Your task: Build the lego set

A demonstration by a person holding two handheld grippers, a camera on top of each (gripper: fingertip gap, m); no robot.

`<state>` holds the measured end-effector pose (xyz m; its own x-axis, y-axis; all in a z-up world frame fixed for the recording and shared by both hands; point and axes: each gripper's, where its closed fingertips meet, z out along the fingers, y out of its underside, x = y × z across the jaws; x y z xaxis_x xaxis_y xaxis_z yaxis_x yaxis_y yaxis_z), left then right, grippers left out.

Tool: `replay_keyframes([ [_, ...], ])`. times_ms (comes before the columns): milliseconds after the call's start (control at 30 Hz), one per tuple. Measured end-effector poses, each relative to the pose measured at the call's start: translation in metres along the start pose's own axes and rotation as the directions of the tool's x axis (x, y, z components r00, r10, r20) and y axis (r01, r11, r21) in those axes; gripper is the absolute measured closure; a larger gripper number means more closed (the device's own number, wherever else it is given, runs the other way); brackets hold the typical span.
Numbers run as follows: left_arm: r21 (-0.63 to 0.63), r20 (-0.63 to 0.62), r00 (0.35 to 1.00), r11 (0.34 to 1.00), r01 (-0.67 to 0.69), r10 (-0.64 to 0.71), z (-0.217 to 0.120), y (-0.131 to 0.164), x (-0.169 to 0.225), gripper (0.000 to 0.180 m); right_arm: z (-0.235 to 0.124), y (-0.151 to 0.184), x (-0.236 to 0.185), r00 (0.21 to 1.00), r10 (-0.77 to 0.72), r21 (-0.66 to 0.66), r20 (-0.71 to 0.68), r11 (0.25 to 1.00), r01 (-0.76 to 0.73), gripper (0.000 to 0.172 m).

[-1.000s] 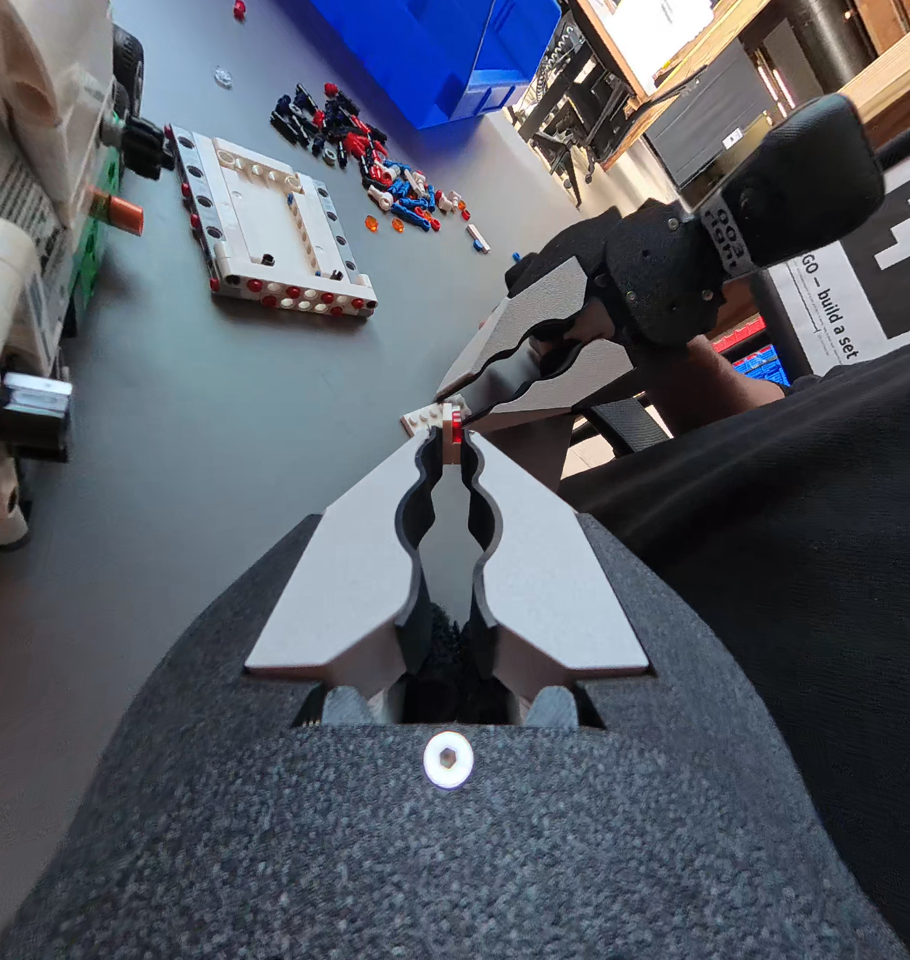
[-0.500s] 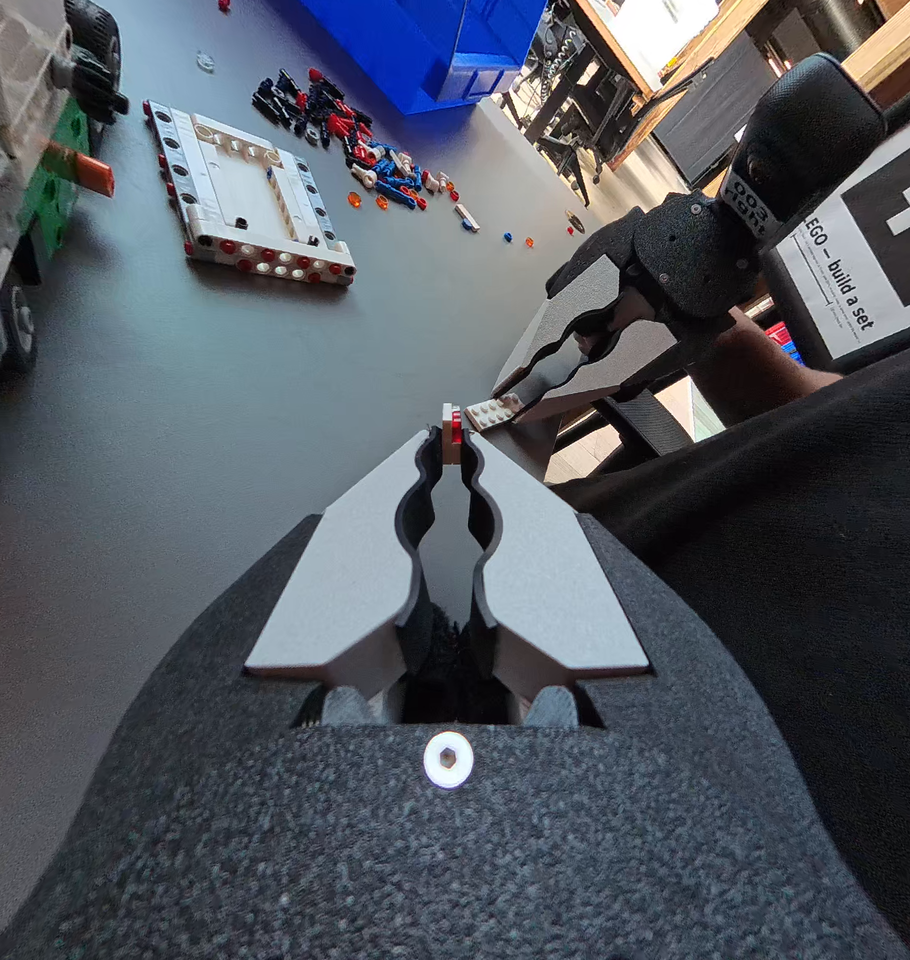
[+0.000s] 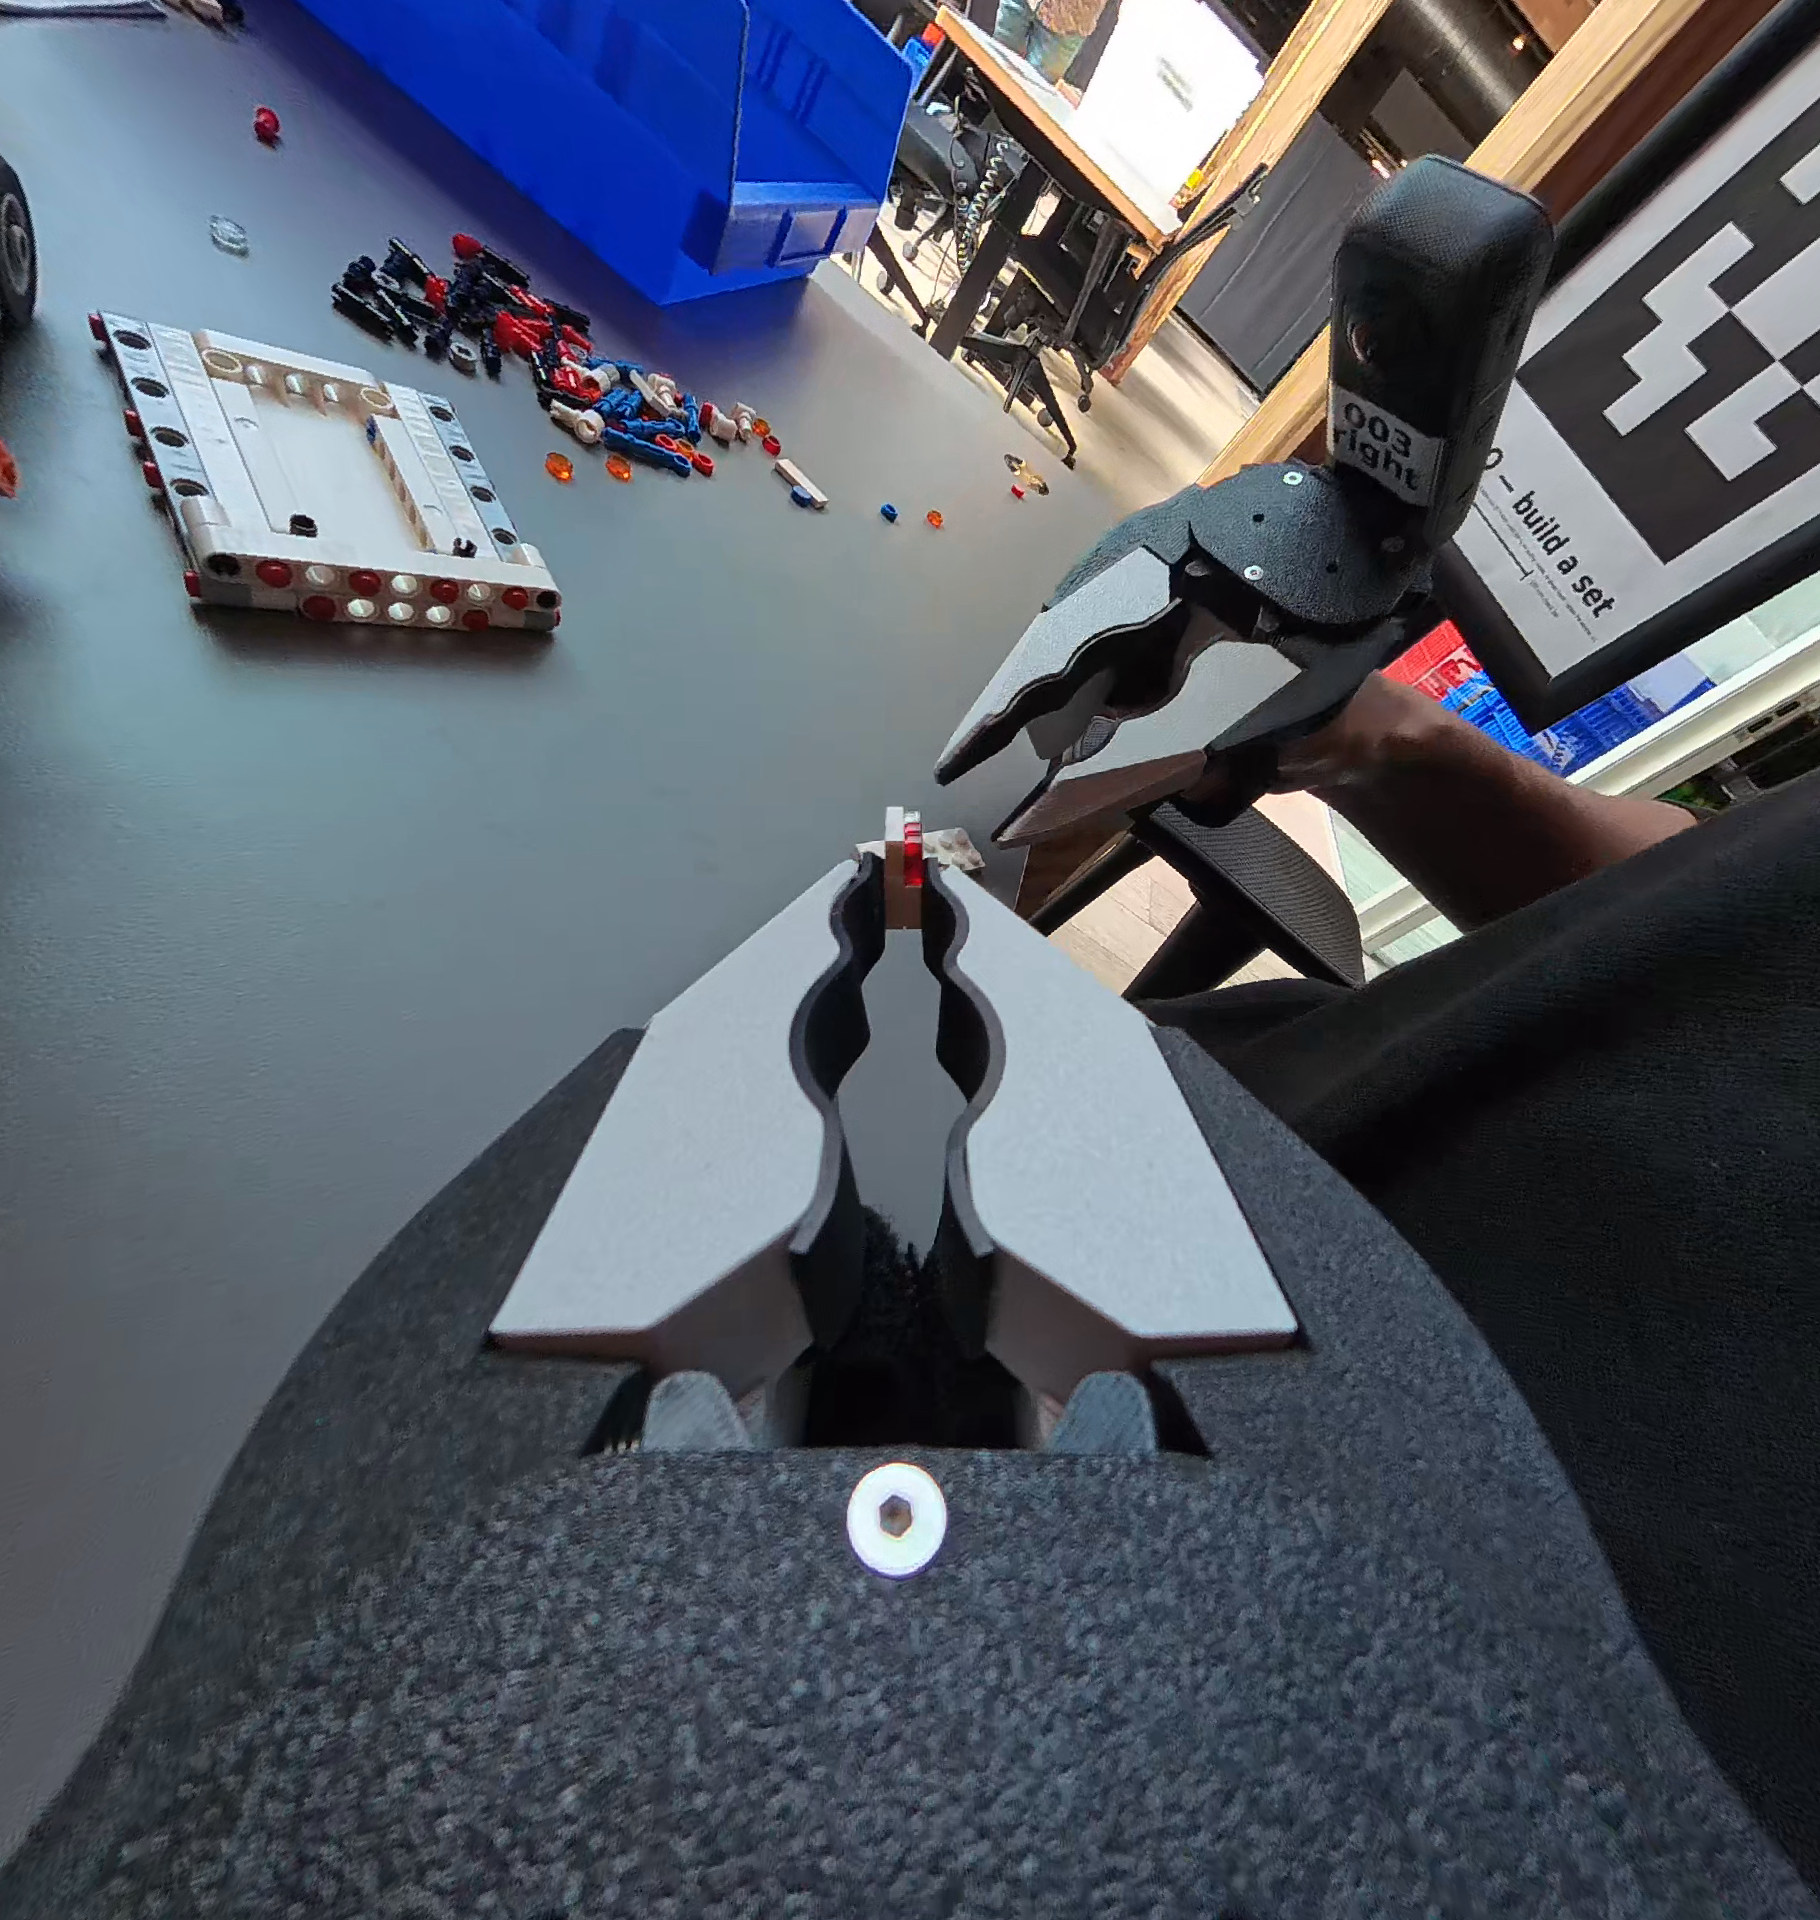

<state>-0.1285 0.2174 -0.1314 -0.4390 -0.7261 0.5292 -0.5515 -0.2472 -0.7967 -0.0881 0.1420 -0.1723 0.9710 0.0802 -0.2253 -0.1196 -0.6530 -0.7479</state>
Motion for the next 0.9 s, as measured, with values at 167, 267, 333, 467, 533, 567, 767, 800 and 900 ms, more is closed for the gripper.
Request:
replay_keyframes([
  [167,-0.010,-0.015,1.000,1.000,0.003,-0.004,0.003,0.001,0.000,0.175,0.009,0.009,-0.001,0.990,-0.133,-0.042,-0.047,0.990,0.131,0.146],
  [267,-0.017,-0.008,1.000,1.000,0.016,-0.016,0.004,0.002,-0.001,0.175,0.015,0.009,0.001,0.985,-0.158,-0.040,-0.069,0.987,0.155,0.151],
  [333,-0.022,-0.009,1.000,1.000,0.021,-0.022,0.005,0.003,-0.001,0.175,0.016,0.010,0.004,0.967,-0.228,-0.066,-0.111,0.973,0.222,0.157],
  [467,-0.036,-0.051,0.996,0.997,0.072,-0.074,0.008,0.003,0.001,0.175,0.016,0.004,0.009,0.886,-0.424,-0.116,-0.189,0.906,0.408,0.157],
  [533,-0.038,-0.085,0.992,0.996,0.086,-0.089,0.009,0.001,0.003,0.176,0.015,-0.008,0.012,0.794,-0.554,-0.127,-0.250,0.832,0.540,0.157],
  [567,-0.036,-0.101,0.991,0.995,0.090,-0.093,0.010,-0.001,0.003,0.176,0.014,-0.017,0.011,0.749,-0.602,-0.122,-0.277,0.795,0.594,0.157],
  [767,-0.021,-0.186,0.972,0.990,0.142,-0.143,0.008,-0.016,0.001,0.175,0.006,-0.055,-0.005,0.585,-0.741,-0.041,-0.331,0.630,0.775,0.157],
  [800,-0.020,-0.201,0.968,0.989,0.150,-0.150,0.008,-0.017,0.001,0.176,0.006,-0.057,-0.006,0.588,-0.741,-0.032,-0.323,0.630,0.776,0.157],
  [900,-0.025,-0.251,0.952,0.984,0.175,-0.175,0.007,-0.019,0.003,0.176,0.004,-0.062,-0.006,0.594,-0.736,-0.002,-0.325,0.628,0.778,0.157],
])
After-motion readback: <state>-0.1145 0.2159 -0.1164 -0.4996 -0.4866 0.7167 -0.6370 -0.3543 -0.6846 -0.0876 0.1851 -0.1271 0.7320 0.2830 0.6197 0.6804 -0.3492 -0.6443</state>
